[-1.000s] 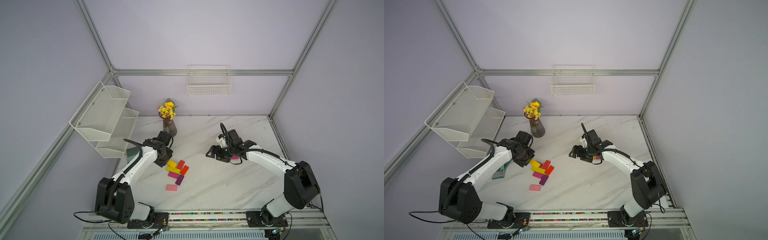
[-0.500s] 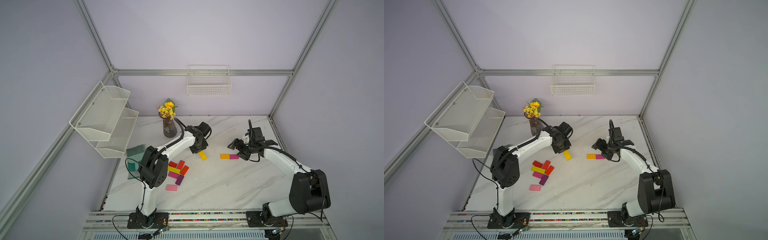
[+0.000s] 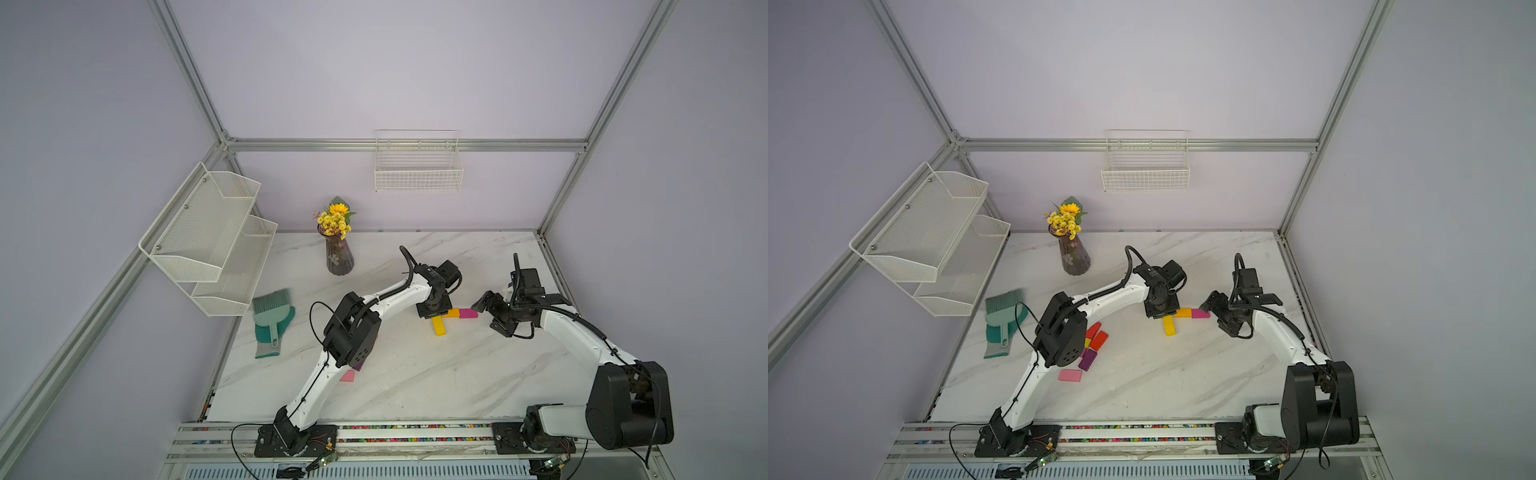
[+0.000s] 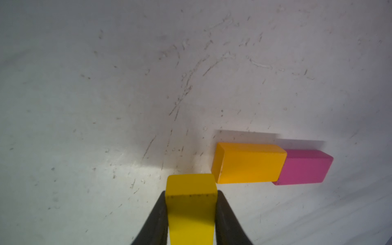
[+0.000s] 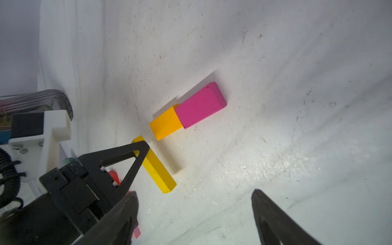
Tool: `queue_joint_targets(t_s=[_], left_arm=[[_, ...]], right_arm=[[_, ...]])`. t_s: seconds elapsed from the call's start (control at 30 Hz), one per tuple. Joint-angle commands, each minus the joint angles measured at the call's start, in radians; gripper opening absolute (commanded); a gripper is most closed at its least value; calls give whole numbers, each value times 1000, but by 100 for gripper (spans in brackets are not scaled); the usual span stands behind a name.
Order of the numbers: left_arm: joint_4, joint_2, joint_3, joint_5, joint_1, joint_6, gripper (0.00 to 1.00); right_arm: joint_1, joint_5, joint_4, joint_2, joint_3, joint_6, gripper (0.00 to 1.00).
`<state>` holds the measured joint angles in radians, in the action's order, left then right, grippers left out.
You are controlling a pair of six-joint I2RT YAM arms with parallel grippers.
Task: Assemble the letter c with building blocks
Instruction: Assemble the building block at the center of the board.
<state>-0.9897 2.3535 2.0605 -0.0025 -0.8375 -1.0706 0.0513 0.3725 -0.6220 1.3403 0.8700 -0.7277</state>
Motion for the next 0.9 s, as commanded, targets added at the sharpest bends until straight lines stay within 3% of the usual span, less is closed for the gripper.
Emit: queue_joint_targets(t_s=[0.0, 0.3, 0.47, 0.63, 0.87], left_arm=[[-15, 9, 43, 18, -19, 30, 18], [-15, 52, 70, 43, -50, 28, 23], [-8, 61, 69, 59, -55, 23, 36], [-4, 40, 66, 54, -56, 14, 59], [20, -81, -19, 20, -46, -3, 65]], right_arm=[[-7, -18, -18, -20, -20, 5, 86], [-8, -20, -21, -30, -41, 21, 86], [-8, -17, -25, -33, -48, 29, 86], [-8, -17, -37, -41, -48, 39, 86], [-8, -19, -61, -49, -45, 57, 86]])
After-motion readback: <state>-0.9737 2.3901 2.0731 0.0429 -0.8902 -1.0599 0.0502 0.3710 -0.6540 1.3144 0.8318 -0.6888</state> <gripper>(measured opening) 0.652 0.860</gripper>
